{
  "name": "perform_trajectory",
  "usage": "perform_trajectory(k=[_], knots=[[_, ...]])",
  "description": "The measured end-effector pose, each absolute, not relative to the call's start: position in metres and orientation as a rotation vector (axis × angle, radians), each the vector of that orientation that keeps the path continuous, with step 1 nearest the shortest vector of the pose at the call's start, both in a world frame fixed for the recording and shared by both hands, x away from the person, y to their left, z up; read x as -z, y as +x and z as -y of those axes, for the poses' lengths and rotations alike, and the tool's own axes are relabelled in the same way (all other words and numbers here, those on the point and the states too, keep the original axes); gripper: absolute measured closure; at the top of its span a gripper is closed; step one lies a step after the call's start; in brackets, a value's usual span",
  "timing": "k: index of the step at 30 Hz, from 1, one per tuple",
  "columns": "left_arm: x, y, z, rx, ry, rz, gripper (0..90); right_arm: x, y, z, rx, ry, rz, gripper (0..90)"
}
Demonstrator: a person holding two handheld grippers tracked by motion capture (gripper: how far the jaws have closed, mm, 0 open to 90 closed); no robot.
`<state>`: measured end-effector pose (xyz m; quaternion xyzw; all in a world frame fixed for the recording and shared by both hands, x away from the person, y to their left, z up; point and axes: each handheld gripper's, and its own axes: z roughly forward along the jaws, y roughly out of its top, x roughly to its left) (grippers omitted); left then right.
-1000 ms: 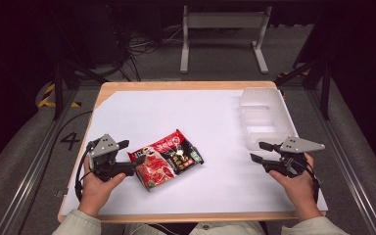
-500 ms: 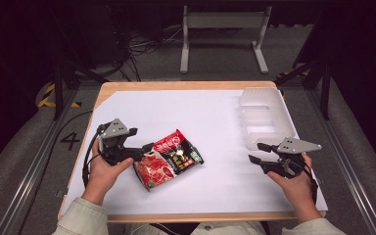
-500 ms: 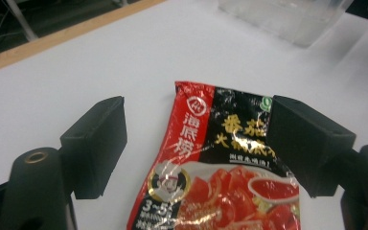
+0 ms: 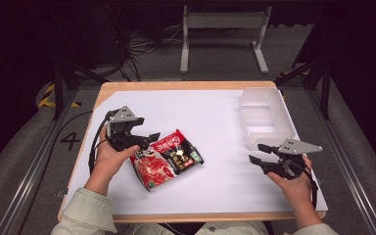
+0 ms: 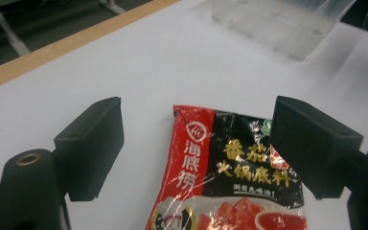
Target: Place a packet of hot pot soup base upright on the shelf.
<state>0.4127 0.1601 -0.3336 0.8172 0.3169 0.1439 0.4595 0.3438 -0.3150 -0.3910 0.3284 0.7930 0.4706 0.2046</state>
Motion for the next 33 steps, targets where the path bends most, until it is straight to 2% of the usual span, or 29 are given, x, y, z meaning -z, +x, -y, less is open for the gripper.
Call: perform_trajectory(k=[7,10,14,23,30,33], knots=[[0.326,0.426,-0.158,-0.343,1.989,-0.774,24.9,0.392,0.341,0.318,-1.309,0.924,-2.194,43.1],[0.325,0.432,-0.158,-0.304,1.996,-0.772,28.4,0.393,0.340,0.316,-1.303,0.922,-2.199,42.7],[0.322,0.441,-0.160,-0.256,2.020,-0.748,28.4,0.393,0.338,0.316,-1.293,0.917,-2.198,42.2],[0.322,0.452,-0.157,-0.275,2.033,-0.740,33.0,0.393,0.336,0.319,-1.290,0.929,-2.180,41.0],[0.334,0.467,-0.149,-0.150,2.113,-0.708,42.6,0.392,0.329,0.320,-1.265,0.927,-2.177,40.3],[0.339,0.472,-0.143,-0.126,2.131,-0.704,43.3,0.393,0.328,0.322,-1.258,0.939,-2.186,40.2]])
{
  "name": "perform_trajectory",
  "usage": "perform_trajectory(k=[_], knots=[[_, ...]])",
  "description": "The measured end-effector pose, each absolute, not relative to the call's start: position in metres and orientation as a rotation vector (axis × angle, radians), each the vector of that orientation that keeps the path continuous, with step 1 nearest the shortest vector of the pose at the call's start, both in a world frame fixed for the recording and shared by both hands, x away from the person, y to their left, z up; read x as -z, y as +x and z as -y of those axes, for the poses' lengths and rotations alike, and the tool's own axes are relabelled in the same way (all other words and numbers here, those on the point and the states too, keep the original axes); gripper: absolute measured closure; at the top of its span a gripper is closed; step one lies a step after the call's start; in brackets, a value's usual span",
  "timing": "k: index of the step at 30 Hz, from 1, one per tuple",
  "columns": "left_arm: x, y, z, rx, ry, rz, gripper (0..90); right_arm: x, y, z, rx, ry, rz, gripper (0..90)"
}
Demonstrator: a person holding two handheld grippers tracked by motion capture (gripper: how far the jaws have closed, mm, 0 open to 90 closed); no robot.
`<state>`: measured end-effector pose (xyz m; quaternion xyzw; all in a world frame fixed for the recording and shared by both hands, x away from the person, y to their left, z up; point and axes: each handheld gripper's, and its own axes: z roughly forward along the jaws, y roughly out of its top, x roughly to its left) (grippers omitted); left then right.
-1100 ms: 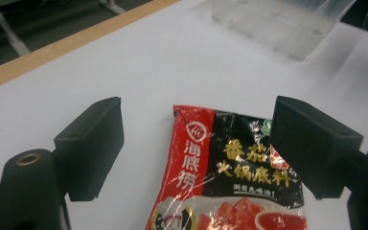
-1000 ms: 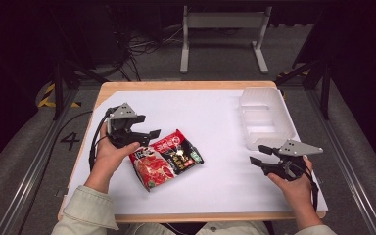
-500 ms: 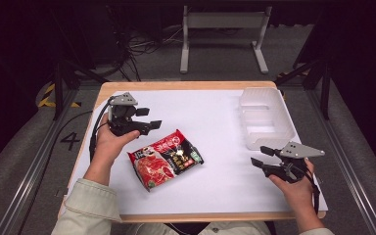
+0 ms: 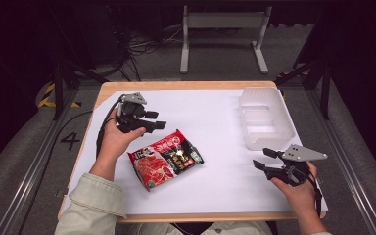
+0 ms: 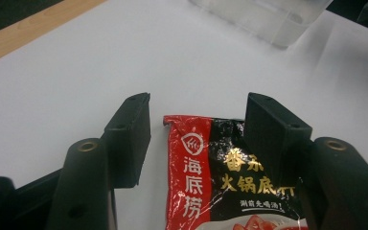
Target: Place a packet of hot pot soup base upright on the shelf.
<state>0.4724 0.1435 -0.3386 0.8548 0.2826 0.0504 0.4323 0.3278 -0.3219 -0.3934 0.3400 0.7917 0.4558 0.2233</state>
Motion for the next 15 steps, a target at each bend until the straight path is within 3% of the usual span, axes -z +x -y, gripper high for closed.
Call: perform_trajectory(k=[9,15], knots=[[0.358,0.484,-0.127,-0.114,2.211,-0.696,38.3,0.393,0.325,0.329,-1.257,0.957,-2.171,39.9],[0.370,0.490,-0.118,-0.072,2.261,-0.699,43.2,0.395,0.326,0.328,-1.246,0.952,-2.187,39.0]])
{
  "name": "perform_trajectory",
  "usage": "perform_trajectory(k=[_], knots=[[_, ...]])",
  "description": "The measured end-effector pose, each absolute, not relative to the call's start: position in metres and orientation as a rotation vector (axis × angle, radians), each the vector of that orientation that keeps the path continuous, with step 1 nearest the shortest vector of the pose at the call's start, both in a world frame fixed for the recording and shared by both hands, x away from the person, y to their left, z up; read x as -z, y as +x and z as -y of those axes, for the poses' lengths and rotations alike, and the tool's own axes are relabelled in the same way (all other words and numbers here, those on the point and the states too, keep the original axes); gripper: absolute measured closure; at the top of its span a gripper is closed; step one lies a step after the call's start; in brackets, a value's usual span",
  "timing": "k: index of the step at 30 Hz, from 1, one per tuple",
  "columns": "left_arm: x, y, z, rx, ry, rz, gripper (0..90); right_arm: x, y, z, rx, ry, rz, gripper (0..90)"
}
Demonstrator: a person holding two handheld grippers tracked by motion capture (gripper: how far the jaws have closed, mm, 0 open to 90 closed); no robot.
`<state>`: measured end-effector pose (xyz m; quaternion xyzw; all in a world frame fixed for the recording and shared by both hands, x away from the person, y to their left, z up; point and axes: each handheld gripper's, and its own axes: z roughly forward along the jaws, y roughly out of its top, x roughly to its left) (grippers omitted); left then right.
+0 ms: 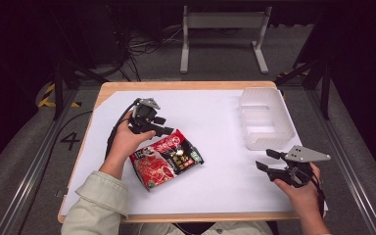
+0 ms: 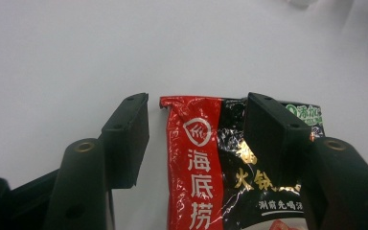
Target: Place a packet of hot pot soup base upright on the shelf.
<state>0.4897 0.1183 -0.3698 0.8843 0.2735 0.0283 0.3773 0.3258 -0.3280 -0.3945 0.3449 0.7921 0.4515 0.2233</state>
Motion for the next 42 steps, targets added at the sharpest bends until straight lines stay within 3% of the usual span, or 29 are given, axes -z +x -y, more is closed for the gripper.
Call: perform_trajectory(k=[9,19,27,42], knots=[[0.389,0.504,-0.103,-0.003,2.369,-0.748,39.8,0.395,0.329,0.323,-1.240,0.935,-2.205,38.5],[0.400,0.514,-0.093,0.133,2.379,-0.783,41.5,0.394,0.331,0.321,-1.252,0.909,-2.225,37.9],[0.409,0.520,-0.091,0.149,2.412,-0.817,43.5,0.395,0.332,0.320,-1.255,0.893,-2.240,37.6],[0.422,0.520,-0.085,0.162,2.406,-0.874,63.3,0.395,0.331,0.319,-1.263,0.892,-2.249,36.3]])
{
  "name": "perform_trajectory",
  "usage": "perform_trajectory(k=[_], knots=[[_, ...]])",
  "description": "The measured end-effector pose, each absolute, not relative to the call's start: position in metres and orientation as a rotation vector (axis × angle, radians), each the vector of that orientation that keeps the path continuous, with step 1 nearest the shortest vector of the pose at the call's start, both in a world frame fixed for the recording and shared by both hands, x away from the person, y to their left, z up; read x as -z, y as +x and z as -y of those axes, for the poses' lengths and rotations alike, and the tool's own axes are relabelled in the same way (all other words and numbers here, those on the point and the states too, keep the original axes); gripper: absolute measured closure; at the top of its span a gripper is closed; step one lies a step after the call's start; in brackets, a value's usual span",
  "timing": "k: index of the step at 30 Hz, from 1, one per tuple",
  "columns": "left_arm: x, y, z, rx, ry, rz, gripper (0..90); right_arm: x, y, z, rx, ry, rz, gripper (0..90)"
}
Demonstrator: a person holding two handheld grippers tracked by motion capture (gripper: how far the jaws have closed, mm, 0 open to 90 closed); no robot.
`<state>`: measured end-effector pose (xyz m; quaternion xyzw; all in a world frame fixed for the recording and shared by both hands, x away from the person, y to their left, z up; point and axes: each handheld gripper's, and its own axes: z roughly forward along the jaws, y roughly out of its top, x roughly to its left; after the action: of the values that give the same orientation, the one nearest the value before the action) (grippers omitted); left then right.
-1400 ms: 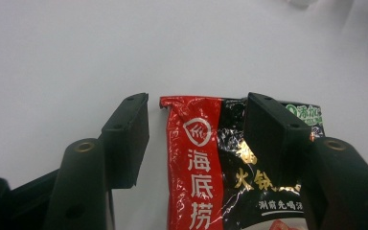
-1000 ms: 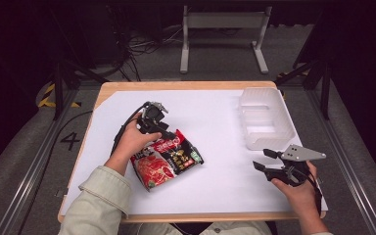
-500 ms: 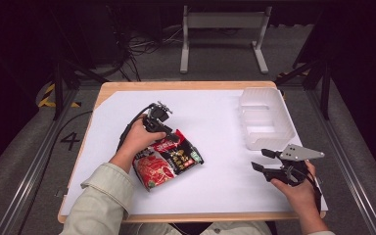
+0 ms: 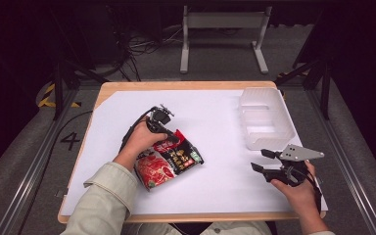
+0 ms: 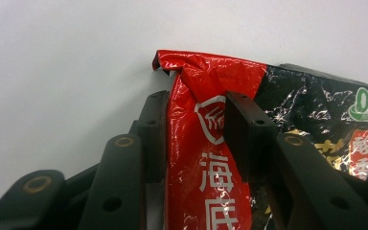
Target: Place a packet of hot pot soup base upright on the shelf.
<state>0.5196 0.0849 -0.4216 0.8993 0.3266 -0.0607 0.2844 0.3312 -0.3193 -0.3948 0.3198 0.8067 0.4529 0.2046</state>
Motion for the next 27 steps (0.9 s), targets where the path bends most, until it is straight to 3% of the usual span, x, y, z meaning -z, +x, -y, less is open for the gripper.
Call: perform_trajectory(k=[10,27], knots=[[0.419,0.520,-0.087,0.155,2.433,-0.859,86.3,0.396,0.332,0.317,-1.257,0.895,-2.256,35.7],[0.381,0.496,-0.094,0.047,2.382,-0.752,88.7,0.396,0.334,0.318,-1.260,0.913,-2.257,35.6]])
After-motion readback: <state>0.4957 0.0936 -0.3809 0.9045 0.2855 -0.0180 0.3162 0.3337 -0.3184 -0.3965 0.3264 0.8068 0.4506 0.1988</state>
